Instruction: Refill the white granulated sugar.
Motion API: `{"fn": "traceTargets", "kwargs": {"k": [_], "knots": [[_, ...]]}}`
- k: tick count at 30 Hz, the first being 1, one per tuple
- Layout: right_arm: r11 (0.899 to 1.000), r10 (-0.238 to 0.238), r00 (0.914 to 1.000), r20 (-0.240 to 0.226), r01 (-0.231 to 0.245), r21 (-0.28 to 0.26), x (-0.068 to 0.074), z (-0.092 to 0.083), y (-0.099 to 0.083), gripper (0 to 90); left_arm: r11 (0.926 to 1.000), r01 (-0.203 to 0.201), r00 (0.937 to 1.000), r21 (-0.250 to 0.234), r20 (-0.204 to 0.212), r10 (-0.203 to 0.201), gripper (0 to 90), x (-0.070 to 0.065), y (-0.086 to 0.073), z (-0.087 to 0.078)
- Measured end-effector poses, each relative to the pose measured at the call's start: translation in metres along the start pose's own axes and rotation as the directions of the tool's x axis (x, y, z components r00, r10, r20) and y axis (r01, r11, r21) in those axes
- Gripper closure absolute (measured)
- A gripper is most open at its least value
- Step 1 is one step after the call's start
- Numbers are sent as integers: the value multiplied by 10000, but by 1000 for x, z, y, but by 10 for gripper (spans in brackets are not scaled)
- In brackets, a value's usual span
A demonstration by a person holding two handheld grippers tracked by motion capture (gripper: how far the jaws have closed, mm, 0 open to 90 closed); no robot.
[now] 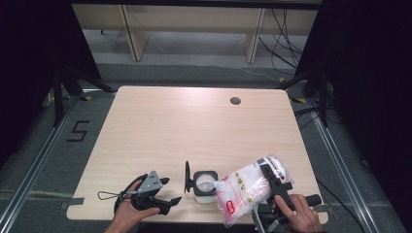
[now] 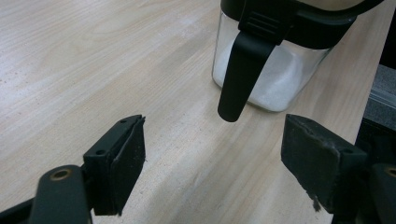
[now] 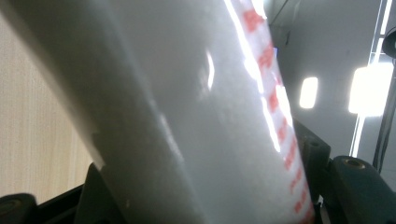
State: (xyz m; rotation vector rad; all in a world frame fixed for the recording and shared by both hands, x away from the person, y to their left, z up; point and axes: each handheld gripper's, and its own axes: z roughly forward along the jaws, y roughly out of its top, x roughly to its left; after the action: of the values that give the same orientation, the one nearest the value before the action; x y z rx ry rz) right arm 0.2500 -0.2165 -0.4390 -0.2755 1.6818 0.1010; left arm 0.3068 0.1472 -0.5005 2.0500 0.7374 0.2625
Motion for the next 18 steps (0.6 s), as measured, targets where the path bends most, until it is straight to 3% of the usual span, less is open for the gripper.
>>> {"fn": "traceTargets", "kwargs": {"k": [1, 4, 5, 12, 13, 14, 15, 17, 18], "knots": [[9997, -20, 9998, -194, 25, 254, -1, -2, 1, 411, 10000, -13, 10000, -1, 1, 13, 214, 0, 0, 0], [10000, 20, 10000, 1, -20, 1, 0, 0, 0, 410, 10000, -10, 10000, -5, 2, 10, 215, 0, 0, 0], [9993, 366, 9993, -25, -366, 115, 2, -1, 0, 411, 10000, -14, 10000, -3, 0, 14, 215, 0, 0, 0], [9993, 241, 9996, -168, -236, 275, 1, -2, 1, 411, 10000, -54, 10000, 2, 8, 54, 215, 0, 0, 0], [9987, 403, 9990, -174, -398, 315, 2, -2, 1, 411, 10000, -56, 10000, 1, 8, 56, 215, 0, 0, 0], [9996, -230, 9996, -138, 232, 137, -2, -1, 1, 411, 10000, -52, 10000, 6, 6, 52, 215, 0, 0, 0], [9992, -366, 9992, -152, 368, 164, -4, -2, 2, 411, 10000, -59, 10000, 5, 4, 59, 215, 0, 0, 0], [9998, -133, 9998, -160, 135, 176, -2, -2, 1, 411, 10000, -53, 10000, 2, 7, 53, 215, 0, 0, 0], [9993, 268, 9996, -96, -266, 245, 1, -2, 1, 411, 10000, -51, 10000, 2, 10, 51, 215, 0, 0, 0]]}}
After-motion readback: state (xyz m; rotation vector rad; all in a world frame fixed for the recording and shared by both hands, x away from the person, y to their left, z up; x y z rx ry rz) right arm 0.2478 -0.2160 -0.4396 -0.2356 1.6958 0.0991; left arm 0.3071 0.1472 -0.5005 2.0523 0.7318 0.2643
